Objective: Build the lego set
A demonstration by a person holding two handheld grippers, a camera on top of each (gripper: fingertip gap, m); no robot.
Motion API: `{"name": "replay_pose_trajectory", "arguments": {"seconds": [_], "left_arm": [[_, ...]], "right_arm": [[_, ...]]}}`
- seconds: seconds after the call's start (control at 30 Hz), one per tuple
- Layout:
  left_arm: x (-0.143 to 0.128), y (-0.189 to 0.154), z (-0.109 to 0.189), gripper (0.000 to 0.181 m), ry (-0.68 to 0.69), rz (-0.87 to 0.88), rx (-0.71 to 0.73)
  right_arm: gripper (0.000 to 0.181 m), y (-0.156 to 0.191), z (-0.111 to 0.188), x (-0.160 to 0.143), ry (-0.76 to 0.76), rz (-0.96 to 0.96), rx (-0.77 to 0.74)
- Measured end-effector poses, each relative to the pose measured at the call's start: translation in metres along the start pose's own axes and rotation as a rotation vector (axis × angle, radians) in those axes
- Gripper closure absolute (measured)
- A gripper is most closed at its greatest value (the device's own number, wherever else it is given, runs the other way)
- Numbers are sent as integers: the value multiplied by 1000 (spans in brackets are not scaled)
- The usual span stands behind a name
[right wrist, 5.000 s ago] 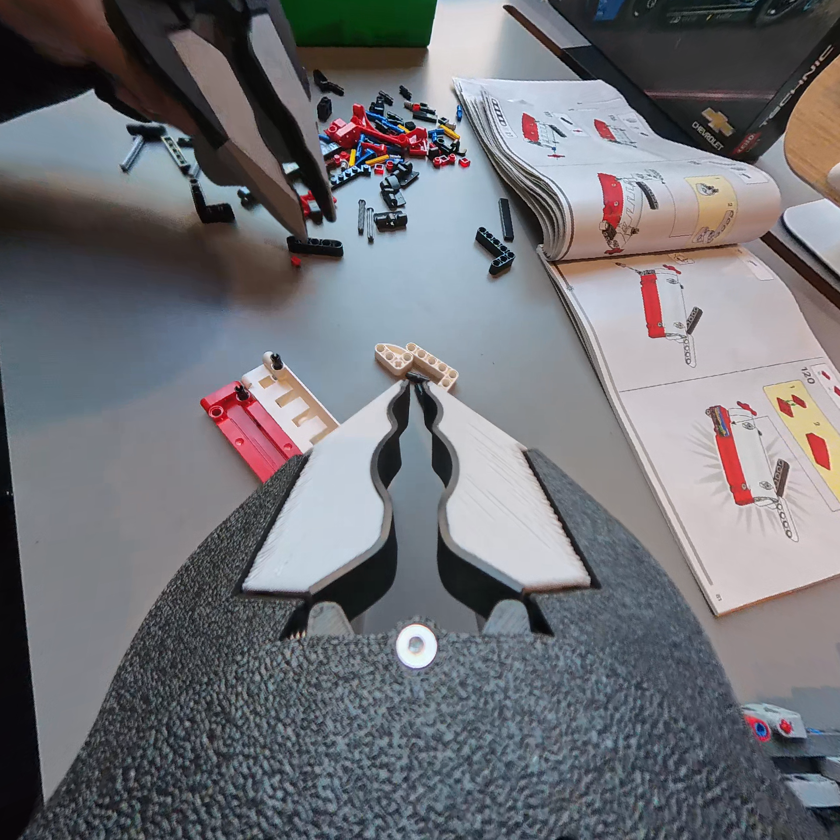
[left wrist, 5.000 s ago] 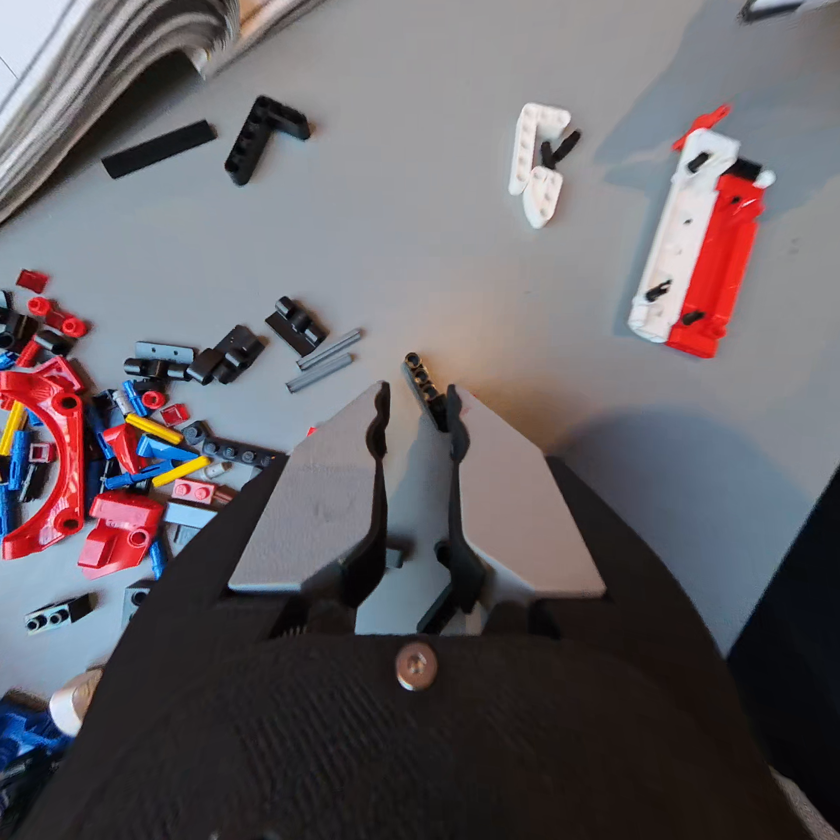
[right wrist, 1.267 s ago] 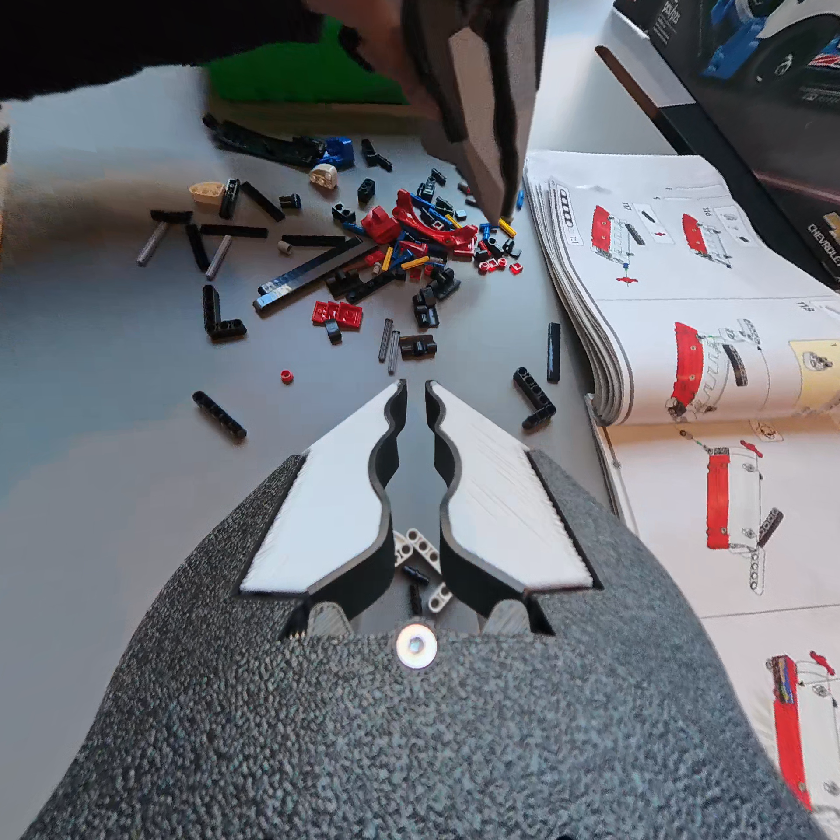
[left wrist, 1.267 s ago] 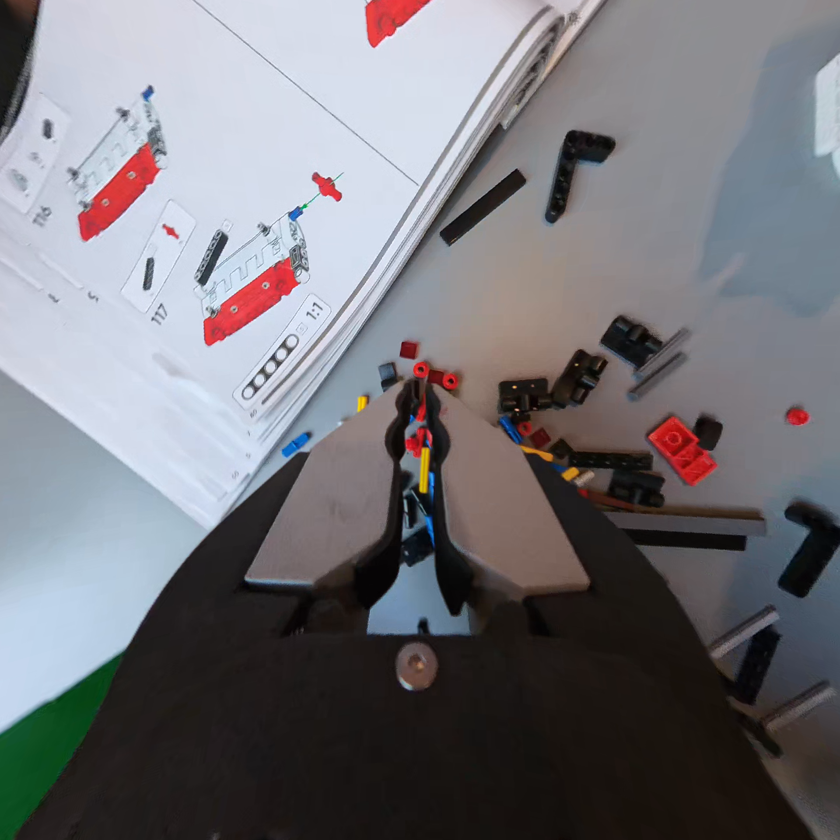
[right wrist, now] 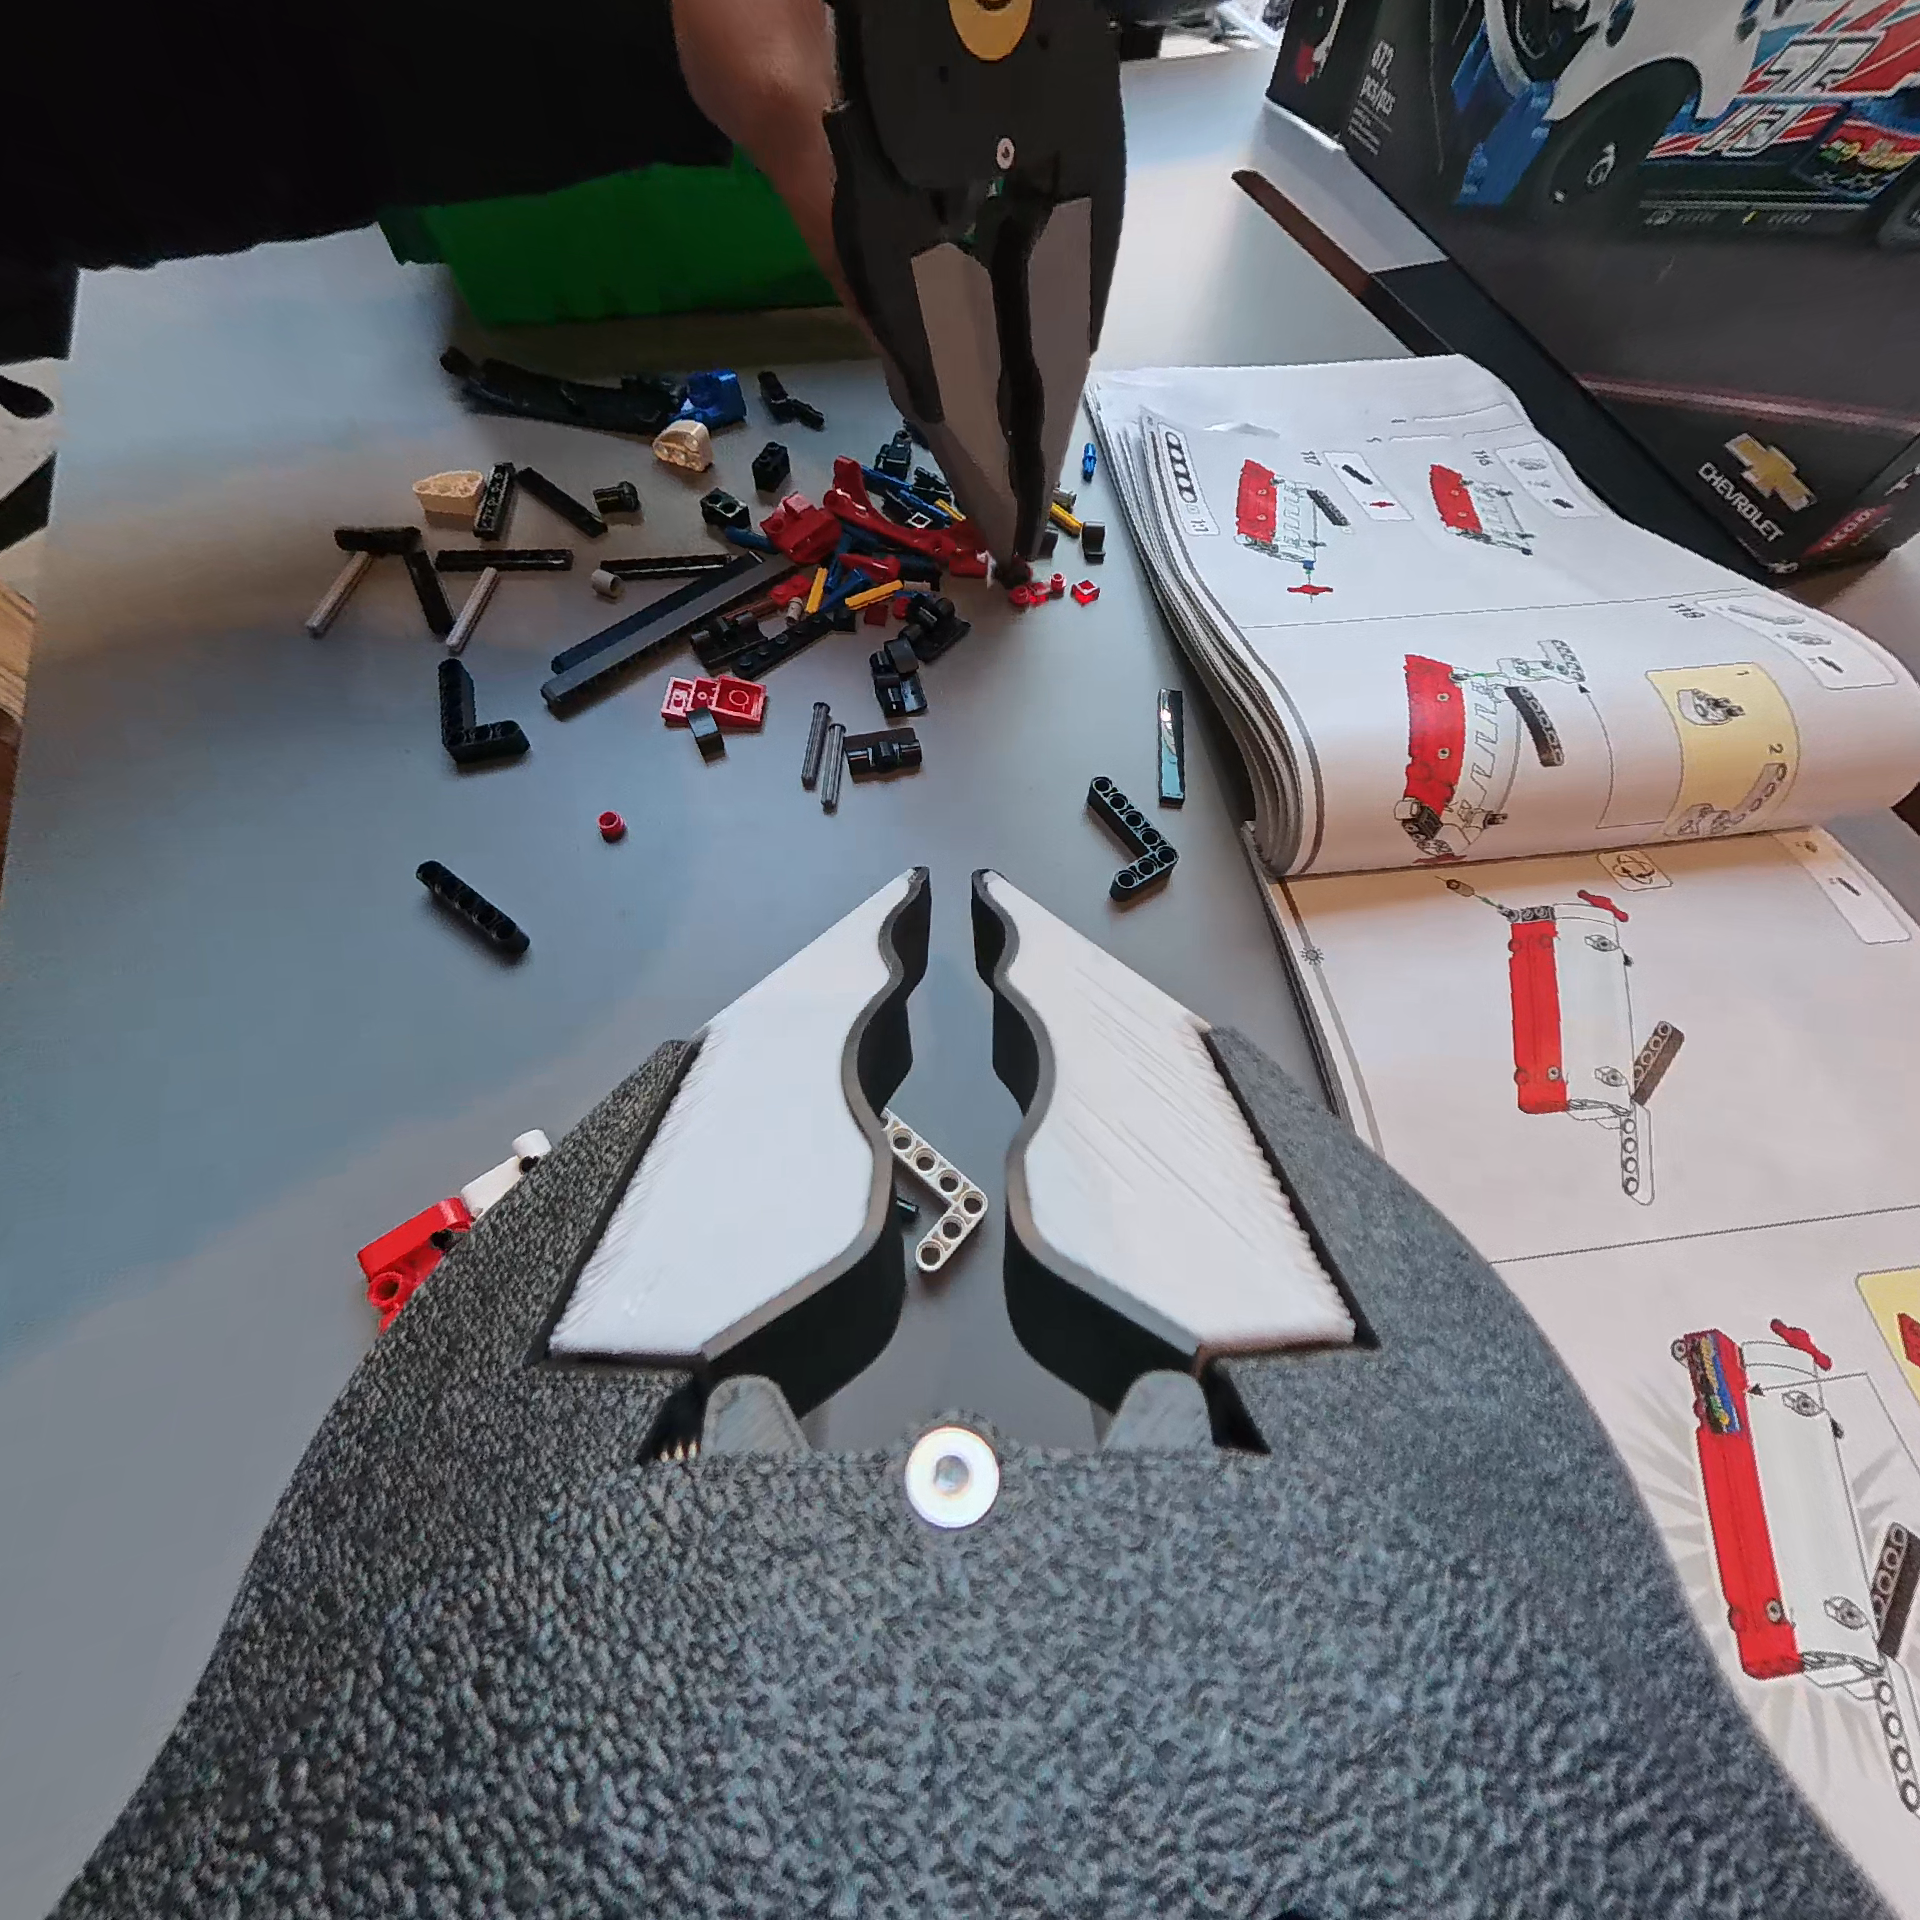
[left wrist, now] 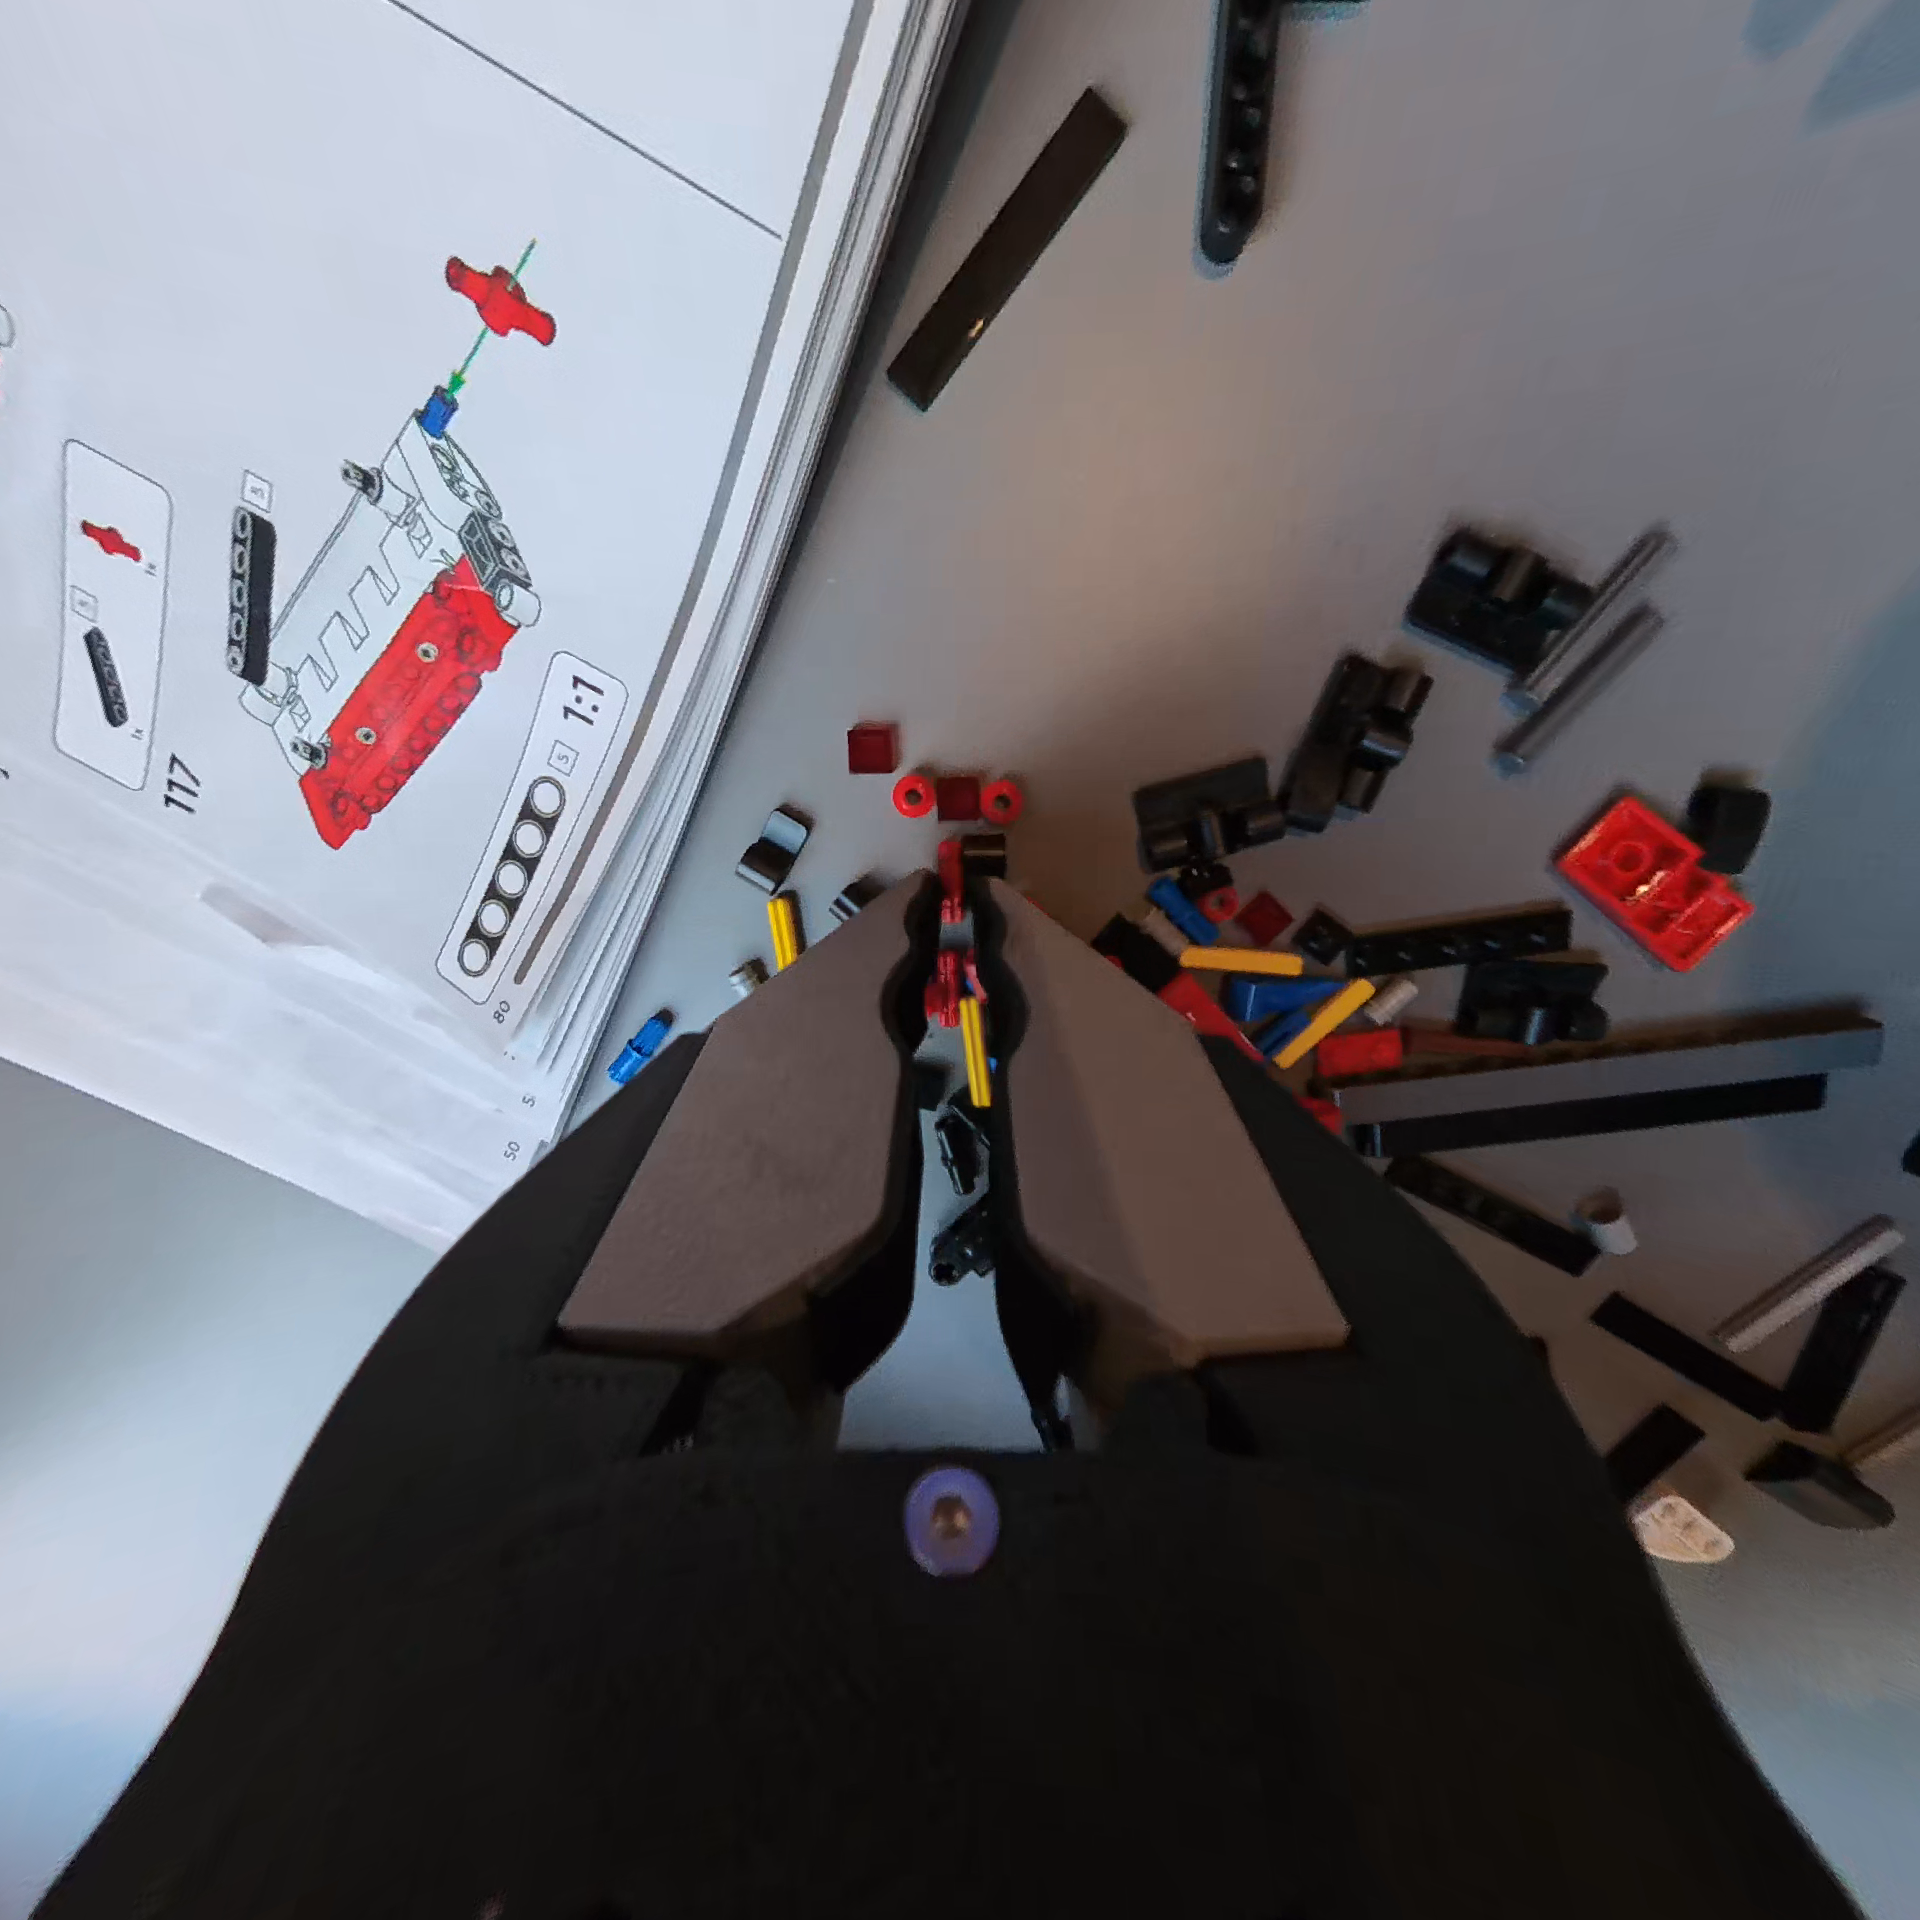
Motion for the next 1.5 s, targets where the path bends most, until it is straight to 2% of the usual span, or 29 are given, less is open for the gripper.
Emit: {"name": "replay_pose_trajectory", "arguments": {"seconds": [0.4,0.67,0.77,0.87,1.0,1.1,1.27,1.5], "left_arm": [[-3,0,2,181,-5,6,27],[-6,-5,23,181,-87,56,71],[4,-26,40,181,-138,41,90],[27,-67,50,181,-204,19,86],[55,-132,33,181,-250,-7,85],[68,-164,11,181,-265,-15,69],[75,-179,-21,181,-205,-14,56],[77,-181,-24,180,-261,31,50]], "right_arm": [[174,2,2,-2,1,-4,6],[174,3,6,-2,3,-6,-3],[174,4,9,-2,-1,-1,-4],[174,6,11,-2,-4,0,0],[174,10,12,-2,-6,4,7],[174,14,12,-5,-1,9,13],[174,21,14,-9,6,2,9],[174,29,21,-14,13,2,-6]]}}
Point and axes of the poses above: each gripper's, where its closed fingertips meet, z back along the fingers, x out of its top, y = z × x across the jaws, the point moved 8 cm from there along z, back along the fingers, and after that the axes turned 3 degrees about -z, right-handed, at the moved point
